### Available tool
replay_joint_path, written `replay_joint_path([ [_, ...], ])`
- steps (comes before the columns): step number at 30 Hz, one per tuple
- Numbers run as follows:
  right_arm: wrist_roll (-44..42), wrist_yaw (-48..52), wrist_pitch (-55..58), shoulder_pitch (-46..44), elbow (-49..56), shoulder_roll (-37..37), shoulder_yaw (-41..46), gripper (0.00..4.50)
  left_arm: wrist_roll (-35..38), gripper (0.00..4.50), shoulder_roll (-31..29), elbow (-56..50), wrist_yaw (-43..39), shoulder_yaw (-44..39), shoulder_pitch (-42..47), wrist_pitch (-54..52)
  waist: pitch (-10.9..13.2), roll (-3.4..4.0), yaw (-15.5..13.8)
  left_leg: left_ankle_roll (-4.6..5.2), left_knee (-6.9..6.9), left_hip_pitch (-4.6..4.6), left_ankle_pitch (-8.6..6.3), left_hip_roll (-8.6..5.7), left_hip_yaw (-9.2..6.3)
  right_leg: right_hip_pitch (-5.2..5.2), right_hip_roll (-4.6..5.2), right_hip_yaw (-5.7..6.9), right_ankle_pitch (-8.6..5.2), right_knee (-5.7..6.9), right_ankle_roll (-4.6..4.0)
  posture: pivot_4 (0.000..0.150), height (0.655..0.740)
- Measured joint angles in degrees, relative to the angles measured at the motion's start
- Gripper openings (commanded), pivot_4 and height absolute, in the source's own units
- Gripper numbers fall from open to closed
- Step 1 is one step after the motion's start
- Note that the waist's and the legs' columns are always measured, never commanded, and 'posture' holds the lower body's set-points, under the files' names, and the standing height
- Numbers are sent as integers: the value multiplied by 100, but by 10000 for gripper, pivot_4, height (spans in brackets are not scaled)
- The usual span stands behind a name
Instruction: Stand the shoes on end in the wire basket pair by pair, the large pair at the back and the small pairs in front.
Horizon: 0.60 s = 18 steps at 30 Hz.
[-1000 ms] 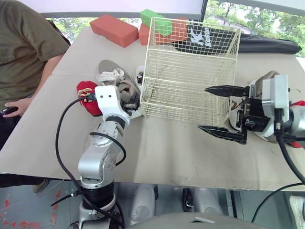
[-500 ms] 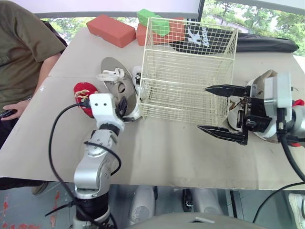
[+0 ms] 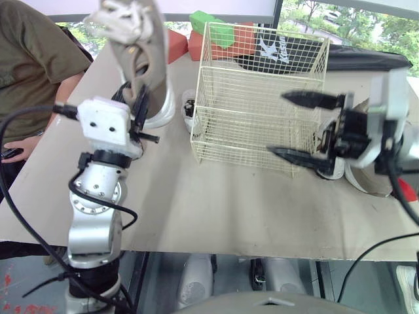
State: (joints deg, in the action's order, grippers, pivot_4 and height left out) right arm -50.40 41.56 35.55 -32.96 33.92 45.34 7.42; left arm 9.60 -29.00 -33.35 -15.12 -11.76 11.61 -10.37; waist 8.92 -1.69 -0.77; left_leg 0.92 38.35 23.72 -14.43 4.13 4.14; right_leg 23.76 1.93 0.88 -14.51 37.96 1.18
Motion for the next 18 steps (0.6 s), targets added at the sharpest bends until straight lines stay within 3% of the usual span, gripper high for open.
replay_joint_path([
  [2,232,131,-57,-385,-213,181,-49,45000,330,6399,-335,121,-594,-47,250,244,3,4,-4,0,-3,0,0,0,4,3,0,6,0,-2,0,1500,7400],
  [4,617,617,-147,-1212,-725,536,-310,45000,820,6399,-910,693,-1599,-142,821,620,15,24,1,0,-2,3,0,-1,13,16,-2,10,0,3,0,1500,7400],
  [7,1223,1597,-402,-2602,-1518,914,-868,45000,1319,6399,-1287,1529,-3028,10,1826,1112,29,45,0,0,-2,5,0,-1,22,20,-4,8,-1,0,1,1500,7400],
  [8,1310,1699,-411,-2811,-1614,935,-945,45000,1361,6399,-1322,1610,-3199,80,1986,1151,30,47,-1,0,-6,7,0,-1,24,23,-4,8,-1,-3,1,1500,7400],
  [10,1773,2501,-369,-3985,-2435,875,-1651,45000,1624,6399,-1363,2248,-4540,638,2776,1437,46,62,6,9,-3,29,-5,-3,38,51,-6,-9,0,3,6,1500,7400],
  [13,2330,3329,-461,-5196,-3323,651,-2244,45000,1622,6399,-1288,3021,-5878,1294,3595,2019,51,68,7,8,1,54,-4,1,48,87,-20,-21,4,13,11,1500,7400],
  [18,2950,4426,-683,-5907,-4313,434,-2758,45000,1427,6399,-1020,4278,-7056,1536,4284,3141,51,69,30,3,6,99,-2,7,56,135,-26,-29,4,19,12,1500,7400],
])
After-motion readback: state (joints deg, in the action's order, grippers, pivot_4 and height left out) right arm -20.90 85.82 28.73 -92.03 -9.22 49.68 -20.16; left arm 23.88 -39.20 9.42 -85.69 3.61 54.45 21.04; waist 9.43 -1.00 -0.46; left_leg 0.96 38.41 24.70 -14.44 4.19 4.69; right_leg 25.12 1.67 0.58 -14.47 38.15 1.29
